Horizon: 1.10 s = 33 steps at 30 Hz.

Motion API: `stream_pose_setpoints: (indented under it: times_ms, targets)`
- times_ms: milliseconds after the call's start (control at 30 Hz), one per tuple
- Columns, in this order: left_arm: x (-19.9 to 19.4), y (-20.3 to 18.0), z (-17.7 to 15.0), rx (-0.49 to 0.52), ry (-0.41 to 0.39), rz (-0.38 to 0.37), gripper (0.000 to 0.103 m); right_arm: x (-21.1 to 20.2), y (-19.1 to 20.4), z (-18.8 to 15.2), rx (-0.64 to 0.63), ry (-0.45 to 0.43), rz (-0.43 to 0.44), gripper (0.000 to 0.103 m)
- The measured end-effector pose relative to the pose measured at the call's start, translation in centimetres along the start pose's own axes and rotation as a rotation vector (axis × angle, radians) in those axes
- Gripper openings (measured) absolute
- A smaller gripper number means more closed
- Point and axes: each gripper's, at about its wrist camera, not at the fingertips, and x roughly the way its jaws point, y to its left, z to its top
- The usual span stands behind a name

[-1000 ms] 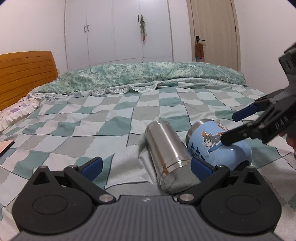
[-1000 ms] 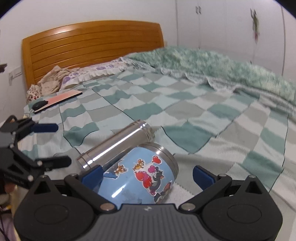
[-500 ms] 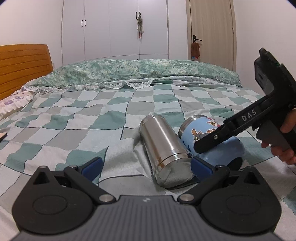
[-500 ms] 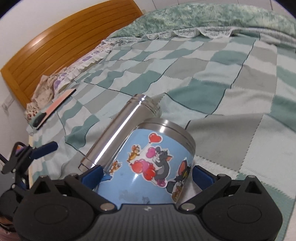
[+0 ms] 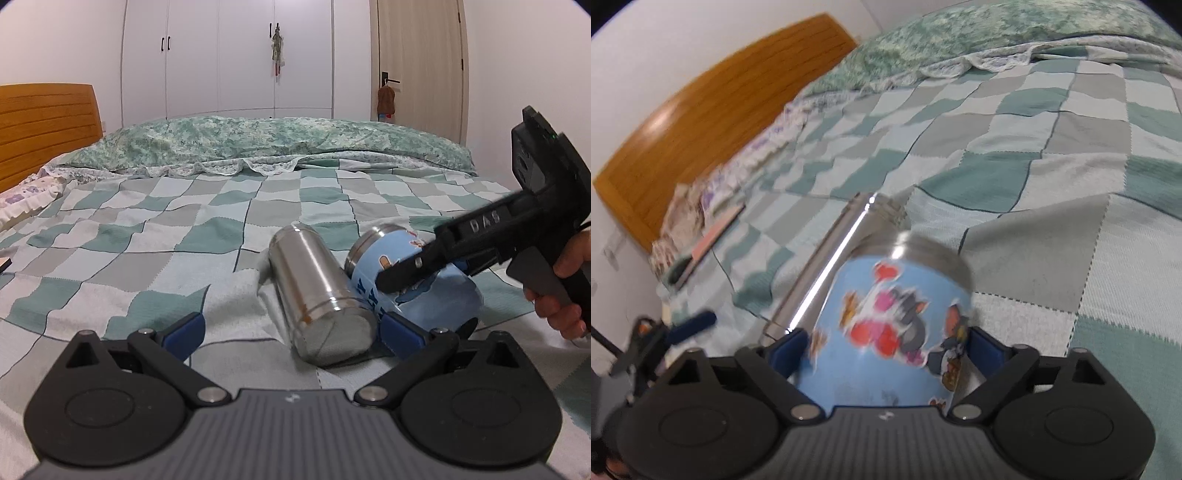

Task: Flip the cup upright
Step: 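Lift the blue cup with the right tool and rotate it upright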

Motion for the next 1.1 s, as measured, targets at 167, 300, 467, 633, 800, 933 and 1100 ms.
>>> stream_pose_setpoints:
  times_ms: [167,300,467,633,800,933,1100]
  targets:
    - [-1.5,0.0,-0.3,-0.022,-0.006,-0.007,0.103,-0.1,0.5,-0.5,0.028,0.022,-0.015,0.086]
    - [-2.7,0.0,-0.5,-0.039,-0.015,-0.011,0.103,0.3,0.4,-1.0,0.067,0.029,-0.024,0.086]
    - [-3.9,0.0,-0.8,-0.064,-0.020,-0.011,0.103,0.3,1.1,-2.1,0.084,0.047,-0.034,0.084]
    - [-5.3,0.1,-0.9,-0.076,-0.022,-0.011,0.103,-1.5,2.1,-3.7,0.099,-0.011,-0.025,0.084]
    - [-7.1,-0.2,-1.0,-0.068,-0.031,-0.018,0.103,-4.5,3.6,-4.9,0.118,-0.076,-0.006,0.083]
    - [-8.8,-0.7,-1.0,-0.061,-0.041,-0.027,0.103,-7.1,4.8,-6.4,0.137,-0.114,0.017,0.083]
    - [-11.4,-1.3,-1.2,-0.043,-0.056,-0.032,0.103,-10.6,6.6,-8.9,0.144,-0.145,0.037,0.083]
